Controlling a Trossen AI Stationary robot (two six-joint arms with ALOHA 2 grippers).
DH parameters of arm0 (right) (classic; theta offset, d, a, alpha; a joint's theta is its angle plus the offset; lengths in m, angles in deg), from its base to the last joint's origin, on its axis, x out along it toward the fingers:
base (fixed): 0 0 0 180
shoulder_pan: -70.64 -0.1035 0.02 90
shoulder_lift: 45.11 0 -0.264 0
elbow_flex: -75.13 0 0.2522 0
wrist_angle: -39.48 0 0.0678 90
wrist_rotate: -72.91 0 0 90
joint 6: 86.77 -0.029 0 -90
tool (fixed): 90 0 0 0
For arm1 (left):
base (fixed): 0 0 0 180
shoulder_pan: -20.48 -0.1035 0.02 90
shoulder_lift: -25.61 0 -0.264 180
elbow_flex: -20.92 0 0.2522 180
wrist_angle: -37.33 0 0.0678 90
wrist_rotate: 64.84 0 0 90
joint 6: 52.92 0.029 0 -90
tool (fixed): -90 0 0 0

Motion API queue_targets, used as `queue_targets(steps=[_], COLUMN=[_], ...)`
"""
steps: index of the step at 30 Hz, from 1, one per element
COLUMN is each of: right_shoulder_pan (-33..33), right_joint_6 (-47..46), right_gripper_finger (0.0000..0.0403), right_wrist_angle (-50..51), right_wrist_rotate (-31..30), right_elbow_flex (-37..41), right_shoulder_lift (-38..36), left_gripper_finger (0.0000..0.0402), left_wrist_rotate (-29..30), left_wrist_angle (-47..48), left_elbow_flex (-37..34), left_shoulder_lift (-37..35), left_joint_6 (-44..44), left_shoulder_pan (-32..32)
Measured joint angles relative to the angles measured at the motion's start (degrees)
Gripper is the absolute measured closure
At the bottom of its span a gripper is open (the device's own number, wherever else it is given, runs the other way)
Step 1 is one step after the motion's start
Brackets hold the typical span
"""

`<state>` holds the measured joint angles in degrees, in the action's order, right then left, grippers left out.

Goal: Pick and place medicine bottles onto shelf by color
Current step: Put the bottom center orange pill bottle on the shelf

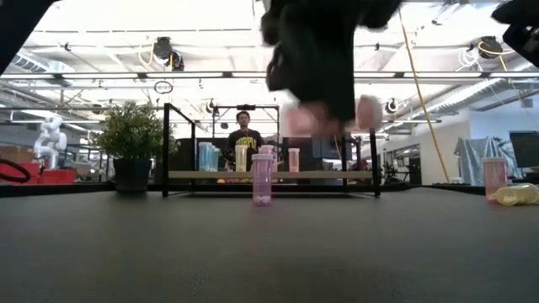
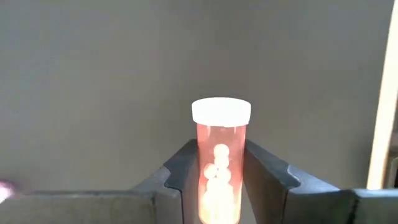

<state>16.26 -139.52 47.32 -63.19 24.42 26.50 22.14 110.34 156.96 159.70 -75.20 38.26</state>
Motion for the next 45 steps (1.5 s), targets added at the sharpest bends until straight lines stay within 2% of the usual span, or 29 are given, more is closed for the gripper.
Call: queue_targets(steps=[7,12,17,22,25,32,38,45], right_shoulder_pan=[2.9,6.0,8.9,13.3,16.4,20.4,22.2,23.5], right_joint_6=[2.2,11.5,23.8,39.3,47.8,55.0,55.0,52.9], right_gripper_finger=[0.0231,0.0207,0.0173,0.0155,0.0154,0.0161,0.0178,0.0226], right_wrist_angle=[0.2,0.3,-0.9,-11.4,-20.7,-31.1,-32.0,-32.1], right_wrist_rotate=[-5.0,-5.2,-5.3,-4.3,-0.5,7.1,8.3,10.4], right_elbow_flex=[0.0,0.0,0.0,0.0,0.0,0.0,0.0,0.0], right_shoulder_lift=[-4.3,-13.4,-23.5,-27.3,-27.4,-27.4,-27.4,-27.4], left_gripper_finger=[0.0289,0.0289,0.0289,0.0289,0.0289,0.0289,0.0289,0.0289], left_wrist_rotate=[0.6,0.6,0.6,-0.6,-1.3,-1.5,-3.2,-3.6], left_wrist_angle=[-8.6,-19.3,-34.4,-48.2,-53.5,-55.6,-58.9,-58.7], left_elbow_flex=[0.1,0.1,0.1,0.1,0.1,0.1,0.1,0.1], left_shoulder_lift=[-9.4,-14.7,-17.8,-18.2,-17.7,-17.5,-17.4,-17.5], left_joint_6=[0.5,-1.5,-2.1,-0.2,1.5,7.7,10.0,10.9], left_shoulder_pan=[-7.6,-11.8,-14.4,-14.9,-15.0,-15.3,-15.7,-16.0])
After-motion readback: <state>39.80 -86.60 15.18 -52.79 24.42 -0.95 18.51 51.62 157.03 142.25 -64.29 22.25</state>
